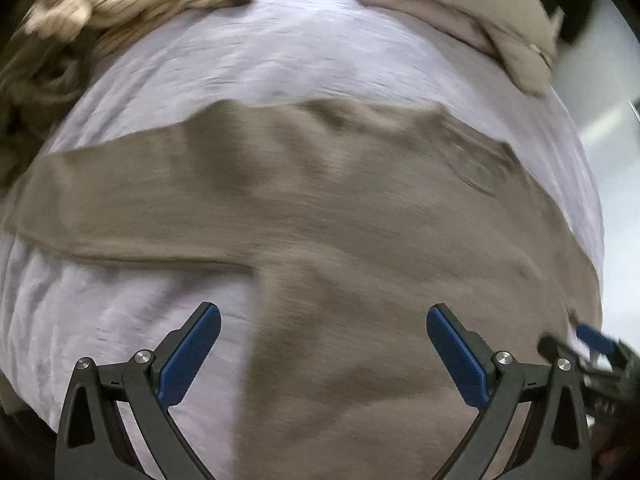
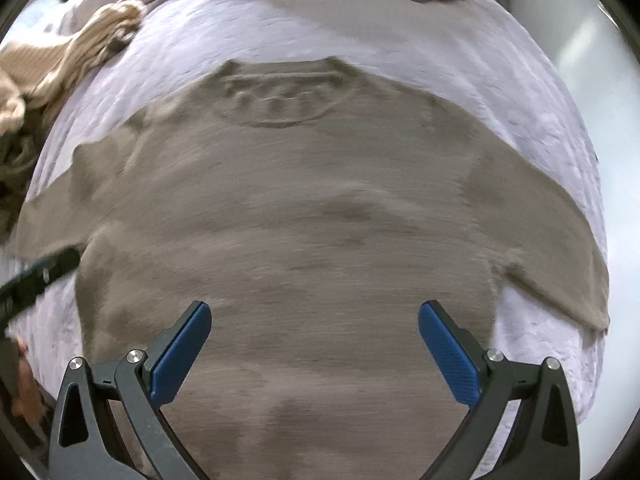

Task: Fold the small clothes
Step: 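Grasp the sleeve nearest the left tool and fold it across the body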

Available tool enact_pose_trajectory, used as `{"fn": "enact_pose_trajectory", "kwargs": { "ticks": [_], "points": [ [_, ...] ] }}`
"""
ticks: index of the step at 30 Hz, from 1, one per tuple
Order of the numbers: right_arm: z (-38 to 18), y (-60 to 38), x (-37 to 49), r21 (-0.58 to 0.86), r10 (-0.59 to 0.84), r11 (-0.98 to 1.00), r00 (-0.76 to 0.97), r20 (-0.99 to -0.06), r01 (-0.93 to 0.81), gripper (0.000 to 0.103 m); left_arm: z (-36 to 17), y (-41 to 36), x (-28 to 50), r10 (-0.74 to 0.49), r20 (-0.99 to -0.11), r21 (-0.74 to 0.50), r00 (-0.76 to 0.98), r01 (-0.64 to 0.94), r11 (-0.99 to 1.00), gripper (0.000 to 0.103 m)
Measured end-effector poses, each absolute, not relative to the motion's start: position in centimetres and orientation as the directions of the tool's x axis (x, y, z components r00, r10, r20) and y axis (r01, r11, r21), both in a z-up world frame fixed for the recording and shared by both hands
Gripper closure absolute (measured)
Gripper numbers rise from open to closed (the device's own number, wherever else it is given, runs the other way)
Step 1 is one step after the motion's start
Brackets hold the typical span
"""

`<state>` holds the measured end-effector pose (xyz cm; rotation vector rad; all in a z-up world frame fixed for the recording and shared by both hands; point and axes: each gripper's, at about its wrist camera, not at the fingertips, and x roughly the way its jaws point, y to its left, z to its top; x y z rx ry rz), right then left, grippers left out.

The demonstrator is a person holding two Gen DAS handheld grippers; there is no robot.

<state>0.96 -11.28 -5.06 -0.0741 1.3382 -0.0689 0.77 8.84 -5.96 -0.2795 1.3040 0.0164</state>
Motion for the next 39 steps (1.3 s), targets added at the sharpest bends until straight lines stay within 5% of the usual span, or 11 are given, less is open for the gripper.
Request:
{"fn": "enact_pose_trajectory", "kwargs": {
  "ticks": [8,14,21,24,26,27,34,39],
  "points": [
    [-7.2,-3.8,-0.1,-0.038,-0.014,0.992,0.197,-0.98,-0.12,0.0,-9.1,22.7,-0.3,-0.07,-0.937,-0.222,0.343,-0.425,0.878,0.0],
    [-7.7,1.3,-1.1,-0.02,0.025,0.975,0.197,-0.98,-0.222,0.0,-13.0,33.3,-3.2,-0.097,-0.894,-0.378,0.438,-0.621,0.686,0.0],
    [-8.1,4.5,-1.6,-0.002,0.053,0.957,0.183,-0.982,-0.289,0.0,-14.8,37.0,-3.7,-0.139,-0.817,-0.534,0.56,-0.643,0.549,0.002],
    [-8.2,5.0,-1.6,0.003,0.059,0.955,0.181,-0.982,-0.297,0.0,-14.6,36.9,-2.6,-0.132,-0.807,-0.542,0.576,-0.633,0.553,0.032],
    [-8.2,5.0,-1.6,0.008,0.063,0.956,0.181,-0.981,-0.292,0.0,-14.5,37.1,-2.3,-0.144,-0.793,-0.565,0.592,-0.626,0.538,0.074],
    [-8.1,4.8,-1.5,0.01,0.066,0.957,0.183,-0.981,-0.289,0.0,-14.4,37.0,-2.2,-0.156,-0.785,-0.577,0.599,-0.617,0.535,0.082],
    [-6.8,2.2,-1.8,0.037,0.092,0.971,0.226,-0.97,-0.237,0.0,-7.2,32.2,0.2,-0.119,-0.734,-0.516,0.669,-0.435,0.738,0.084],
    [-5.7,-1.7,-1.5,0.05,0.09,0.986,0.26,-0.961,-0.157,0.0,-1.5,23.4,4.2,-0.222,-0.657,-0.489,0.721,-0.183,0.853,0.084]
  ]
}}
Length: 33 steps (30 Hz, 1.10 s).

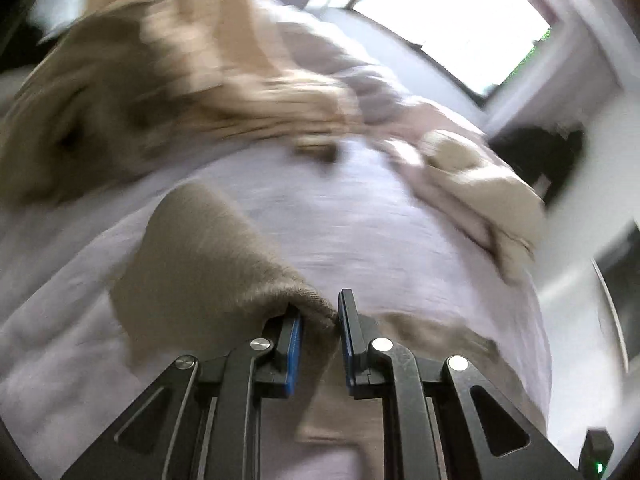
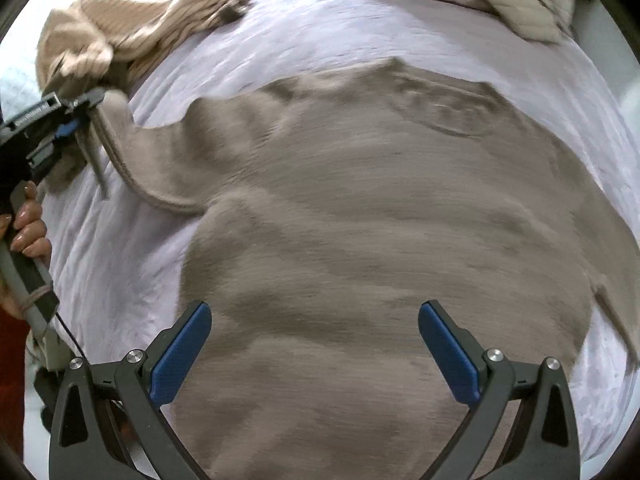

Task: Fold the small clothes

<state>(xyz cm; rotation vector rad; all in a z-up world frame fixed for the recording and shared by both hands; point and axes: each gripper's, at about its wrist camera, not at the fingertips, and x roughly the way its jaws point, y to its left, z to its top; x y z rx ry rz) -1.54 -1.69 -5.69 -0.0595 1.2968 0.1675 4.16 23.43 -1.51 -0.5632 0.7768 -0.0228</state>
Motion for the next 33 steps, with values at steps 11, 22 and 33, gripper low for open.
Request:
{"fn": "enact_pose_trajectory", "kwargs": {
  "ticks": [11,22,33],
  "points": [
    [-6.0,-12.2,-1.9,0.064,0.044,0.996,0.264,-0.963,0.067,0.0,-5.2,6.9,8.5,-0.314,-0.78,-0.363,0.541,0.017,0.932,0.084],
    [-3.9,-4.1,5.3,-0.053,0.077,0.947,0.388,-0.918,-0.315,0.0,-5.5,13.7,1.3,-0.121,-0.837,-0.294,0.534,-0.251,0.922,0.016],
    [-10.6,16.6,8.1,-0.367,0.132,0.509,0.492,-0.86,-0.778,0.003,-9.0,21.2,-5.0,-0.004,-0.905,-0.203,0.426,-0.422,0.883,0.016]
  ]
}}
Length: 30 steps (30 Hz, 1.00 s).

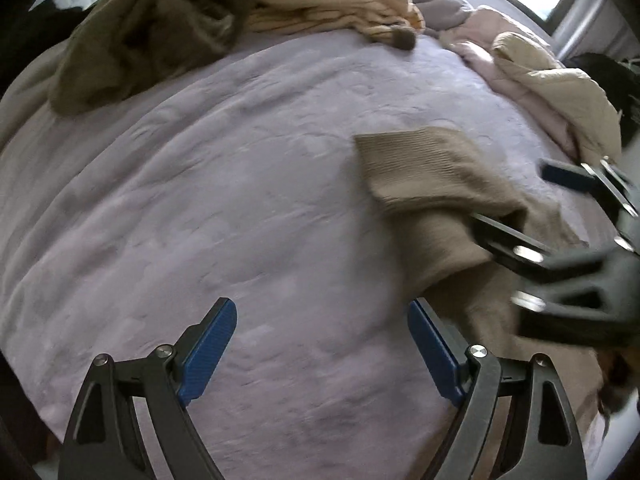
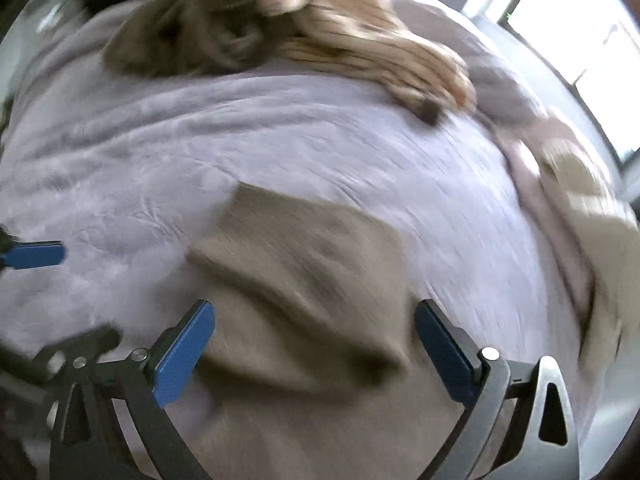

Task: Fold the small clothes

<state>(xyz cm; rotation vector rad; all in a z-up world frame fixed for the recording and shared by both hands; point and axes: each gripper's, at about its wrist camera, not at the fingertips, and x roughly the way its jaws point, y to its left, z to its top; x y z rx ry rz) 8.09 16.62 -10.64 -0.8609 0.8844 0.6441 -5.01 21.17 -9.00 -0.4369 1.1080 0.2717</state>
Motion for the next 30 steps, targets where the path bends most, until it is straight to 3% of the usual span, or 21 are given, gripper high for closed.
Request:
{"fn": "enact_pose_trajectory", "kwargs": {
  "ticks": [1,3,4,5,7,12,18,23,25,30],
  "points": [
    [-11.6,17.8,8.0,-0.387,0.128,0.484,0.501,-0.856,-0.785,0.003,-9.1,21.5,-5.4,-0.006,-0.904,-0.208,0.427,-0.429,0.879,0.016],
    [-13.8,19.7,7.9,-0.45,0.097,0.432,0.536,-0.839,-0.782,0.017,-9.4,22.2,-6.2,-0.01,-0.905,-0.221,0.426,-0.448,0.866,0.016],
    [-14.7,20.2,8.0,-0.471,0.073,0.413,0.544,-0.836,-0.78,0.058,-9.6,22.3,-6.6,-0.011,-0.905,-0.226,0.426,-0.458,0.86,0.016],
    [-15.3,20.5,8.5,-0.447,0.066,0.422,0.519,-0.852,-0.788,0.082,-9.4,22.2,-6.5,-0.009,-0.905,-0.226,0.425,-0.462,0.858,0.016],
    [-13.1,19.3,9.9,-0.338,0.13,0.569,0.488,-0.863,-0.75,0.084,-9.5,22.2,-6.5,-0.016,-0.907,-0.231,0.421,-0.465,0.854,0.016],
    [-4.6,11.7,11.6,-0.101,0.281,0.816,0.544,-0.791,-0.569,0.085,-8.0,20.8,-5.4,-0.053,-0.893,-0.265,0.446,-0.427,0.865,0.016],
    [1.0,-1.4,12.0,0.041,0.224,0.958,0.65,-0.726,-0.284,0.091,-6.3,15.2,-2.0,-0.092,-0.87,-0.246,0.485,-0.264,0.933,0.016],
    [-0.9,-13.0,11.3,0.166,0.141,0.986,0.612,-0.778,-0.016,0.091,-7.0,10.3,-0.7,-0.128,-0.886,-0.222,0.445,-0.166,0.961,0.016],
    [-2.6,-16.3,11.0,0.228,0.147,0.971,0.578,-0.802,0.07,0.091,-7.8,8.4,-0.2,-0.084,-0.906,-0.158,0.414,-0.146,0.977,0.016],
    [-8.0,-23.5,10.8,0.451,0.29,0.858,0.492,-0.821,0.248,0.087,-10.2,7.4,1.1,0.026,-0.923,-0.034,0.385,-0.15,0.988,0.016]
  ]
}}
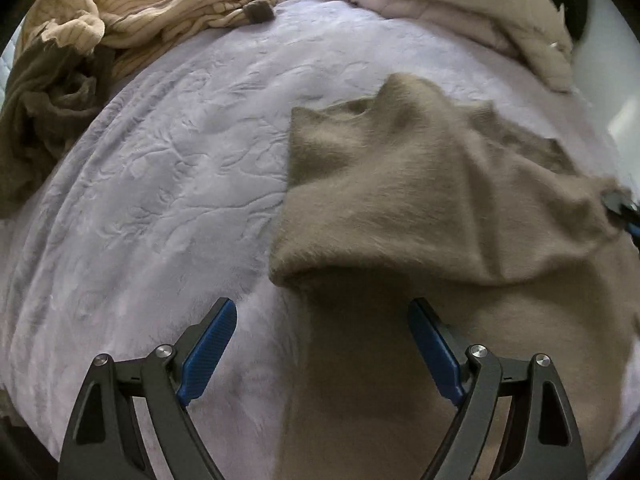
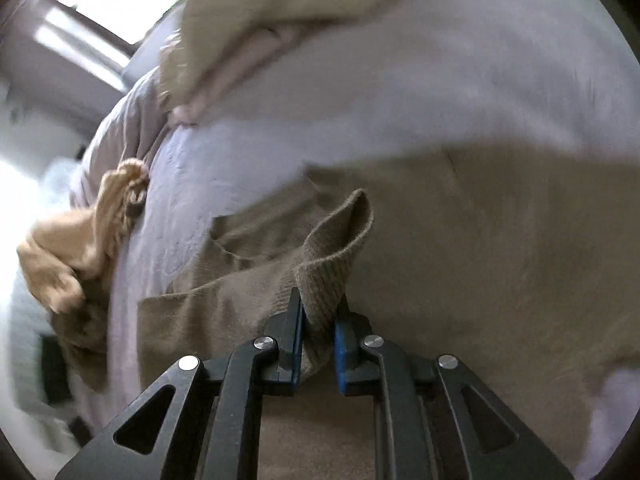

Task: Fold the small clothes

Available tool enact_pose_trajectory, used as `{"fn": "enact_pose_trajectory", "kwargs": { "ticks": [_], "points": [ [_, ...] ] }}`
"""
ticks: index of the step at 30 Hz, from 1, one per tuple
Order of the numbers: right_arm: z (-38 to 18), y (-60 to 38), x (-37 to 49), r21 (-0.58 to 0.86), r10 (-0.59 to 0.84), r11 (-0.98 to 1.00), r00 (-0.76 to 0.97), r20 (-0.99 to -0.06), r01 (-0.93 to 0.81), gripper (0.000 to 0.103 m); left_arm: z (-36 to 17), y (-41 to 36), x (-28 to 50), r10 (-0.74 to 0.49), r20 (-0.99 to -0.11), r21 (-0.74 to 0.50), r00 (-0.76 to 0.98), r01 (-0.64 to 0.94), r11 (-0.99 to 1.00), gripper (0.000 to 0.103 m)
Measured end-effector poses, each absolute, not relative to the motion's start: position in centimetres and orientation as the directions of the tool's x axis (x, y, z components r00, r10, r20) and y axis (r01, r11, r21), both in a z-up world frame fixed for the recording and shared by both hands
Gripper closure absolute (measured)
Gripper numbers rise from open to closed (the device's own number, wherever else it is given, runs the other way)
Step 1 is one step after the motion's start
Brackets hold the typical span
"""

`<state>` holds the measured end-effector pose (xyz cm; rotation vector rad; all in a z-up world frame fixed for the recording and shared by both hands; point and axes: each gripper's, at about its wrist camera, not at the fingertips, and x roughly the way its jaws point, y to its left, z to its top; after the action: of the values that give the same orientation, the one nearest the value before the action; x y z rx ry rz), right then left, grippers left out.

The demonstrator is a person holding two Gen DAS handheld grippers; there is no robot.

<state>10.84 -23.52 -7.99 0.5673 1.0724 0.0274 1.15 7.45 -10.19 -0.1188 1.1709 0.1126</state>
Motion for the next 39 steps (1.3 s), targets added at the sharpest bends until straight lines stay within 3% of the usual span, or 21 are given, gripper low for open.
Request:
{"fn": "enact_pose_trajectory", "kwargs": {
  "ticks": [3,4,8,12,15,17,18,20,21,29,30,31,32,33,34,36,39],
  "points": [
    [-9.8,-24.9,11.1,0.47,0.308,0.833,0.459,-0.833,0.294,0.086,-10.7,8.1,2.2,0.099,-0.911,0.023,0.401,-0.19,0.982,0.015],
    [-9.4,-25.1,11.0,0.471,0.304,0.834,0.471,-0.828,0.289,0.092,-10.8,8.5,2.6,0.117,-0.907,0.036,0.404,-0.202,0.979,0.015],
    [-6.5,-25.8,9.7,0.448,0.256,0.858,0.546,-0.798,0.252,0.093,-10.2,10.5,3.1,0.168,-0.892,0.067,0.42,-0.243,0.968,0.015],
    [-9.7,-28.9,8.8,0.427,0.244,0.838,0.468,-0.85,0.339,0.092,-10.3,11.9,2.8,0.155,-0.896,0.086,0.417,-0.18,0.98,0.013],
    [-11.4,-30.0,7.3,0.423,0.241,0.827,0.447,-0.862,0.37,0.088,-9.5,11.5,1.9,0.122,-0.898,0.096,0.423,-0.081,0.992,0.013],
    [-11.3,-30.3,6.6,0.444,0.252,0.813,0.459,-0.852,0.377,0.077,-9.0,11.4,1.0,0.103,-0.909,0.101,0.405,-0.027,0.995,0.013],
    [-11.2,-30.3,6.3,0.458,0.265,0.805,0.461,-0.847,0.378,0.071,-8.7,11.7,0.4,0.075,-0.918,0.079,0.39,-0.005,0.997,0.013],
    [-10.8,-30.1,6.1,0.49,0.296,0.789,0.47,-0.831,0.369,0.045,-8.3,12.9,-0.3,0.014,-0.934,0.007,0.358,-0.02,1.0,0.013],
    [-10.5,-29.8,6.0,0.502,0.31,0.787,0.475,-0.824,0.358,0.041,-8.1,13.4,-0.3,-0.013,-0.938,-0.028,0.346,-0.038,0.999,0.013],
    [-11.2,-29.5,6.4,0.51,0.313,0.777,0.476,-0.822,0.37,0.04,-12.1,14.7,8.0,-0.299,-0.916,-0.355,0.267,-0.197,0.914,0.015],
    [-11.3,-29.6,6.5,0.509,0.31,0.775,0.477,-0.822,0.375,0.04,-13.0,14.2,9.3,-0.332,-0.912,-0.382,0.24,-0.205,0.901,0.019],
    [-11.3,-29.5,6.7,0.501,0.302,0.776,0.471,-0.829,0.384,0.045,-13.4,13.8,9.9,-0.331,-0.916,-0.378,0.228,-0.21,0.902,0.036],
    [-11.3,-29.6,6.8,0.49,0.294,0.78,0.463,-0.836,0.389,0.077,-13.6,13.5,10.5,-0.322,-0.919,-0.369,0.229,-0.208,0.906,0.058],
    [-11.3,-29.4,7.2,0.464,0.281,0.796,0.44,-0.853,0.39,0.098,-13.3,13.2,10.9,-0.332,-0.91,-0.383,0.25,-0.195,0.903,0.075],
    [-11.1,-29.1,7.6,0.455,0.281,0.803,0.43,-0.858,0.384,0.096,-13.0,13.3,11.3,-0.339,-0.903,-0.394,0.264,-0.193,0.899,0.088],
    [-9.5,-28.6,8.2,0.482,0.309,0.821,0.473,-0.825,0.305,0.096,-11.3,13.6,10.9,-0.297,-0.893,-0.37,0.337,-0.178,0.912,0.094],
    [-7.3,-27.8,9.1,0.439,0.295,0.881,0.522,-0.8,0.175,0.096,-10.5,14.1,10.1,-0.274,-0.879,-0.356,0.39,-0.157,0.921,0.094]
  ]
}}
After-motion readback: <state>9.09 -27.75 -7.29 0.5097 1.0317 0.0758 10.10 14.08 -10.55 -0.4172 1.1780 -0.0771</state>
